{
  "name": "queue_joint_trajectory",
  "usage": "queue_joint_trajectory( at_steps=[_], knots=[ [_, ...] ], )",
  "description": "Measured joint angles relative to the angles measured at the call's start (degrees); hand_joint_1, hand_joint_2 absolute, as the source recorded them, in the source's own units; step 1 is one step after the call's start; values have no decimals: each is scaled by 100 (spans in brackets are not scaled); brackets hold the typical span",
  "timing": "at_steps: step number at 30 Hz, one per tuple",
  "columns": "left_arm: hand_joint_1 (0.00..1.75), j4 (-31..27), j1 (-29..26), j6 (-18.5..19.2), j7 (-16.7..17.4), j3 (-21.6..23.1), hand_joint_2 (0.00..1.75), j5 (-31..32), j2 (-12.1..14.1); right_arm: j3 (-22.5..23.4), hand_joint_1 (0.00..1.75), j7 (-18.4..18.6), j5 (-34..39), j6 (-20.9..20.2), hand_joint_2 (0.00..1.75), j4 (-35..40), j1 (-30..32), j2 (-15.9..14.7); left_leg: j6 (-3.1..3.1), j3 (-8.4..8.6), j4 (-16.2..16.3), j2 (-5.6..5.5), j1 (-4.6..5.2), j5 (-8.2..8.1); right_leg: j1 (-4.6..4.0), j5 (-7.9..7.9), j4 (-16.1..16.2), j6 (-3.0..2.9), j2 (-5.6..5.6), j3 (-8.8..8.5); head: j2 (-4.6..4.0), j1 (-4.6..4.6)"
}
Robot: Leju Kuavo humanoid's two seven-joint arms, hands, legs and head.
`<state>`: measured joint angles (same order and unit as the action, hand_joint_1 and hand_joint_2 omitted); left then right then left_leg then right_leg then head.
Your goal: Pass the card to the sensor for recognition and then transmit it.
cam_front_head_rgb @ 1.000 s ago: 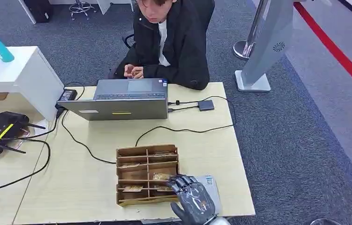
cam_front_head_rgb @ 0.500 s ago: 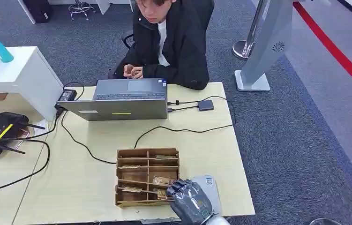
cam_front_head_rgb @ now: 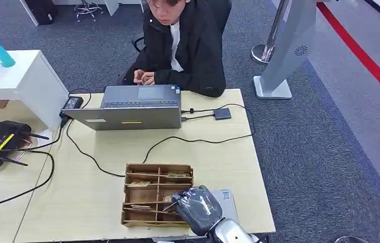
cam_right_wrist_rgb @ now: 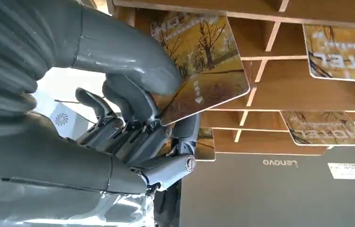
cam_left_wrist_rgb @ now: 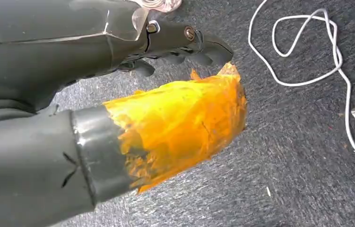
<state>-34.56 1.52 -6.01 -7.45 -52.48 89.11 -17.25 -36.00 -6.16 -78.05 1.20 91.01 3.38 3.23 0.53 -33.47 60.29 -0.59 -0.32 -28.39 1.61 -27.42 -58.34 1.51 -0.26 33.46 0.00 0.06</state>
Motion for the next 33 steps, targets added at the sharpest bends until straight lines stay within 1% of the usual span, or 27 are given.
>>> queue_joint_trajectory(
  at_steps=[6,16,17,19,20,21,22,23,24,26,27,29,33],
  knots=[
    [0,0,0,0,0,0,0,0,0,103,168,-90,-57,164,175,0,36,66,0,0,0,0,0,0,0,0,0,0,0,1,0,0],
    [0,0,0,0,0,0,0,0,0,140,168,-103,-61,184,175,4,44,98,0,0,0,0,-1,0,-1,0,-1,0,0,0,0,0],
    [0,0,0,0,0,0,0,0,0,140,175,-103,-61,184,175,2,45,98,0,0,0,0,-1,0,0,0,-1,0,0,0,0,0],
    [0,0,0,0,0,0,0,0,0,149,171,-105,-61,193,175,9,51,107,0,0,0,0,0,0,0,0,-1,0,0,0,0,0],
    [0,0,0,0,0,0,0,0,0,157,171,-112,-61,226,175,26,63,111,0,0,0,0,0,0,0,0,-1,0,0,1,0,-2],
    [0,0,0,0,0,0,0,0,0,166,175,-116,-59,256,175,68,79,111,0,0,0,0,0,0,0,0,-1,0,0,0,0,-2],
    [0,0,-1,0,0,0,0,0,0,181,171,-122,-50,296,175,129,96,111,0,0,0,0,0,0,0,0,-1,0,0,1,0,-2],
    [0,0,-2,0,0,0,0,0,0,197,175,-127,-35,343,175,216,116,111,0,0,0,0,0,0,0,0,-1,0,0,1,0,-2],
    [0,0,-2,0,-2,0,0,0,0,214,173,-131,-9,377,175,309,138,111,0,0,0,0,0,0,0,0,-1,0,0,1,0,-2],
    [0,0,-6,0,-7,0,0,0,-2,249,175,-144,29,446,175,558,195,111,0,0,0,0,0,0,0,0,-1,0,0,1,0,0],
    [0,0,-11,0,-17,0,0,0,-2,269,171,-151,59,477,175,694,222,111,0,0,0,0,0,0,0,0,-1,0,0,1,0,-2],
    [0,0,-19,0,-37,0,0,0,-2,315,175,-164,88,558,175,1024,290,111,0,-1,0,-1,0,0,0,0,-1,0,0,1,0,-2],
    [0,-4,-38,-2,-48,0,0,0,-4,433,175,-164,59,820,175,1774,401,111,0,-2,0,-1,0,-1,0,0,0,0,0,2,0,-2]
  ],
)
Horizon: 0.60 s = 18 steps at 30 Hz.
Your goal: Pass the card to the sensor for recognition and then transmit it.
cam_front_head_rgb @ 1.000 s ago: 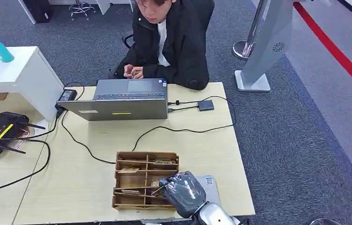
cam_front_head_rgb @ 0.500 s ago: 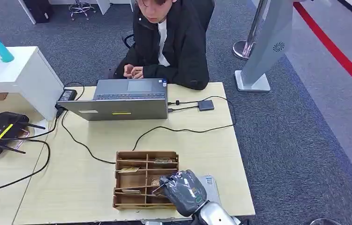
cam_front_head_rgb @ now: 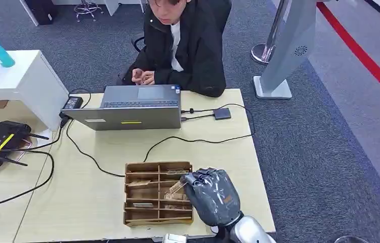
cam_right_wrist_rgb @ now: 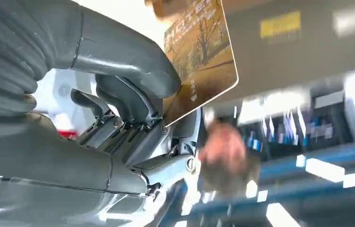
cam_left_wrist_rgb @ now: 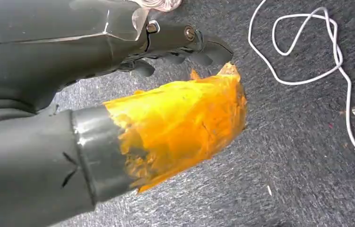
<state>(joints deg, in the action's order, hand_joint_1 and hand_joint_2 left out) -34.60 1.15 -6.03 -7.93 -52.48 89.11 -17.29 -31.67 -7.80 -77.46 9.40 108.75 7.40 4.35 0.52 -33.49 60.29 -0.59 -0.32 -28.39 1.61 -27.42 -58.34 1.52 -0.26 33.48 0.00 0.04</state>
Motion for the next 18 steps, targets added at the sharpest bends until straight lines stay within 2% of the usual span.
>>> queue_joint_trajectory(
  at_steps=[9,13,18],
  knots=[
    [0,0,0,-7,-24,2,0,0,0,151,175,179,-267,496,175,1112,41,-33,0,0,0,0,0,0,0,0,1,0,0,-1,0,0],
    [0,0,5,-9,-22,41,0,0,0,225,175,267,-367,599,175,1286,-93,-50,0,1,0,1,0,0,0,0,0,0,0,-1,0,2],
    [0,0,23,-9,13,212,0,0,9,284,175,409,-476,511,175,1258,-468,-52,0,1,0,2,0,1,0,2,0,0,-1,-1,0,0]
  ],
)
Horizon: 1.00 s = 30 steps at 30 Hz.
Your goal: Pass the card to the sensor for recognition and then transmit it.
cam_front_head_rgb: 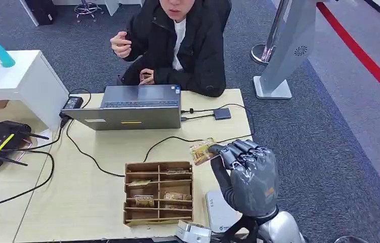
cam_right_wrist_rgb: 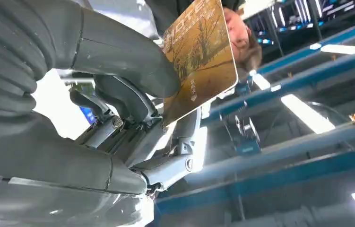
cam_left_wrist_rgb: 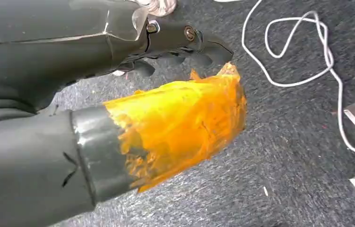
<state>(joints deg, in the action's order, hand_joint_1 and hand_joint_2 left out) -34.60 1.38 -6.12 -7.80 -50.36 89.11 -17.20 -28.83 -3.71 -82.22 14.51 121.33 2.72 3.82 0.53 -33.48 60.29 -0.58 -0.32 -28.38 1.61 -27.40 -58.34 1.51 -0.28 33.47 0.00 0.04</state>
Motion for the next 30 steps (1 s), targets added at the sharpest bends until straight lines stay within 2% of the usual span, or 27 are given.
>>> queue_joint_trajectory(
  at_steps=[13,25,27,28,29,30],
  knots=[
    [0,87,129,0,138,634,0,0,48,302,175,194,-107,-433,175,-940,-1098,164,0,-1,0,-2,0,1,0,4,-2,2,1,-1,0,0],
    [0,278,212,-20,195,938,0,0,109,304,175,295,-66,-632,175,-1771,-1592,431,-1,-2,0,-4,0,2,0,3,-3,2,2,0,0,0],
    [0,299,216,-24,197,953,0,0,118,302,169,297,-40,-632,175,-1829,-1625,452,-1,-2,0,-4,0,2,0,3,-3,2,2,0,0,2],
    [0,313,217,-28,203,960,0,0,127,302,159,297,-24,-632,175,-1851,-1640,461,-1,-2,0,-4,0,2,0,3,-3,2,2,0,0,0],
    [0,323,216,-39,212,973,0,0,131,300,138,297,6,-632,175,-1867,-1649,463,-1,-2,0,-4,0,2,0,3,-3,2,2,0,0,2],
    [0,330,217,-39,225,984,0,0,136,295,103,297,20,-632,175,-1880,-1658,468,-1,-2,0,-4,0,2,0,3,-3,2,2,0,0,0]
  ],
)
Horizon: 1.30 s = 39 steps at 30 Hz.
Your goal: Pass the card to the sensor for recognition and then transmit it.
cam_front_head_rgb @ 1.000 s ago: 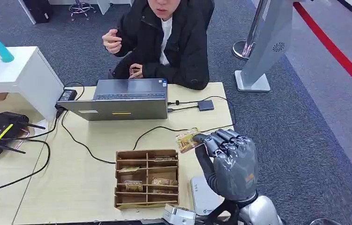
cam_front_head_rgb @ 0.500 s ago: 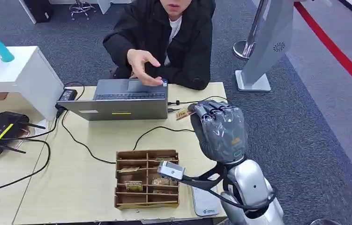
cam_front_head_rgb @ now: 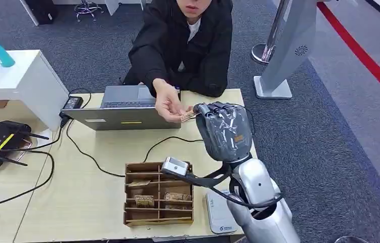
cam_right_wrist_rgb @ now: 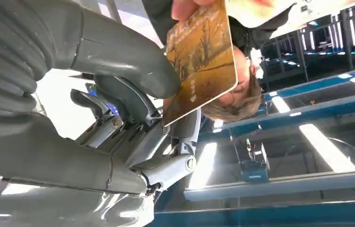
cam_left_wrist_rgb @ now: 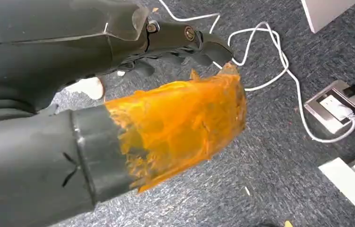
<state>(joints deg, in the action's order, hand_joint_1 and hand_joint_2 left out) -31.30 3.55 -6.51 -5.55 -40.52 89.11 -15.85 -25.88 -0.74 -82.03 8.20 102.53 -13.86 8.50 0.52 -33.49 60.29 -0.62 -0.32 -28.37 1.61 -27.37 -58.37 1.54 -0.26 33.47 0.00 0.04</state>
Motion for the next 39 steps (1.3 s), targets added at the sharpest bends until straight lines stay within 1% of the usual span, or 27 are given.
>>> queue_joint_trajectory(
  at_steps=[1,2,3,8,9,19,24,28,31,35,39],
  knots=[
    [0,7,1,-2,2,9,0,0,7,-2,84,0,4,0,175,-17,-10,7,0,0,0,0,0,0,0,0,0,0,0,0,0,2],
    [0,11,1,-2,4,17,0,0,9,-4,9,0,24,0,175,-26,-14,13,0,0,0,0,0,0,0,0,0,0,0,0,0,0],
    [0,22,2,-7,4,26,0,0,15,-9,0,0,44,0,175,-31,-17,13,0,0,0,0,0,0,0,0,0,0,0,0,0,0],
    [0,48,6,-15,4,48,0,0,26,-35,0,0,96,-2,175,-31,-27,15,0,0,0,0,0,0,0,0,0,0,0,0,0,2],
    [0,55,7,-15,4,48,0,0,28,-37,0,0,96,-2,0,-31,-31,15,0,0,0,0,0,0,0,0,0,0,0,1,0,0],
    [0,87,23,-31,22,48,0,0,55,-57,0,11,98,9,0,74,-3,28,0,0,0,0,0,0,0,0,0,0,0,1,0,0],
    [0,90,21,-44,22,44,0,0,63,-17,0,55,103,77,0,381,178,11,0,-1,0,0,0,-1,0,-2,1,0,0,3,0,2],
    [0,90,-14,-68,11,17,0,0,61,142,0,59,133,223,0,678,435,-33,0,-1,0,1,0,-1,0,-2,2,0,-1,5,0,0],
    [0,90,-44,-85,-18,-90,0,0,57,368,0,-15,192,444,0,947,751,-72,1,-2,0,-1,0,-2,0,-3,5,1,1,6,0,0],
    [0,61,-131,-105,-87,-306,0,0,39,943,0,-271,522,856,0,1346,1386,-87,1,-5,0,-2,1,-7,0,-5,5,0,1,6,0,2],
    [0,-11,-187,-105,-107,-503,0,0,-2,1471,0,-448,789,977,0,1585,1822,-87,0,-5,0,-2,1,-8,0,-6,6,1,1,6,0,2]
  ],
)
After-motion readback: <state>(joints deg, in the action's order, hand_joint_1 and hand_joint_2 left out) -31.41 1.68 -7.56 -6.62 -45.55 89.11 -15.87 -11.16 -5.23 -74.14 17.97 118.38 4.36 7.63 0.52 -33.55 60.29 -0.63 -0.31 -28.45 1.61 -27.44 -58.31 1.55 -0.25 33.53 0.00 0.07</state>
